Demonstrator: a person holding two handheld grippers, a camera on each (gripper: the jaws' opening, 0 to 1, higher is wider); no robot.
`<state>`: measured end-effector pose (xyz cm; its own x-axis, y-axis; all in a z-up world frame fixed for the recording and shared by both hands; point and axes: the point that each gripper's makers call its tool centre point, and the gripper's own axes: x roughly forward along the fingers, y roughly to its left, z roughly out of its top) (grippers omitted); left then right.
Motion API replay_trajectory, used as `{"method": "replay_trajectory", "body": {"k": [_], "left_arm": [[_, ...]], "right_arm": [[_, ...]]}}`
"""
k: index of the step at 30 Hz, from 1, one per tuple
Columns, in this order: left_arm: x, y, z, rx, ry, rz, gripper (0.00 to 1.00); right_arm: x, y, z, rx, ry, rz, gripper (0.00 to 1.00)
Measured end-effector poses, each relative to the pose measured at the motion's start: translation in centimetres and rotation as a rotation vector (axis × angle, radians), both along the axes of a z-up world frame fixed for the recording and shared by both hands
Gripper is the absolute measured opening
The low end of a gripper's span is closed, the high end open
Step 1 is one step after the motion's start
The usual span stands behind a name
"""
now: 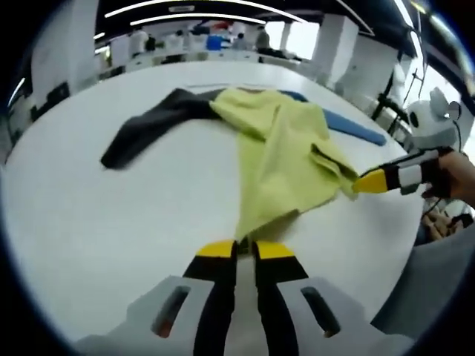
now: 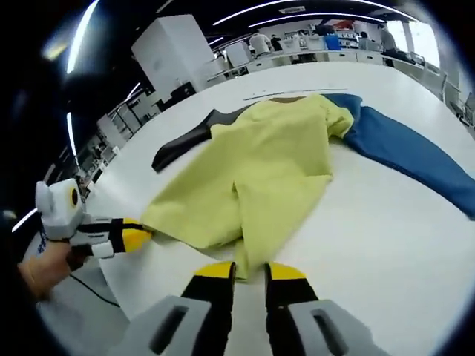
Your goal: Fold the garment on the visible template until the final outline fits inside the template.
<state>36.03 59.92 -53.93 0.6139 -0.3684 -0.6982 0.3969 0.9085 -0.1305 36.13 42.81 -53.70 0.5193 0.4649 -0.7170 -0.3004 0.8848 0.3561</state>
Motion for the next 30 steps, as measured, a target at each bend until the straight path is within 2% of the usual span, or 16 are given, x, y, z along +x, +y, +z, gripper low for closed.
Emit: {"method": "replay_trajectory", "body": {"k": [8, 11, 17, 22, 30], "left_arm": [[0.3, 0.4, 0.2, 0.001, -0.013, 0.015, 0.02], [0.3, 0.5, 0.6, -0.001, -0.020, 0.016, 0.02], [0.5, 0.7, 1.9, 0.005, -0.048, 0.012, 0.02], [0.6, 0.5, 2.9, -0.017, -0.066, 0.015, 0.01], [0.3, -0.4, 4.3, -0.016, -0.095, -0.025, 0.01]], "right_arm": [[0.0, 0.1, -0.4, -0.024, -0.028, -0.001, 0.00], [0.0, -0.2, -0.4, -0.023, -0.030, 0.008, 0.00], [-0.1, -2.2, 0.5, -0.040, -0.054, -0.016, 0.00], [-0.2, -4.4, 1.7, -0.042, -0.083, -0.055, 0.00], [-0.3, -7.3, 3.7, -0.055, -0.138, -0.106, 0.00]]}}
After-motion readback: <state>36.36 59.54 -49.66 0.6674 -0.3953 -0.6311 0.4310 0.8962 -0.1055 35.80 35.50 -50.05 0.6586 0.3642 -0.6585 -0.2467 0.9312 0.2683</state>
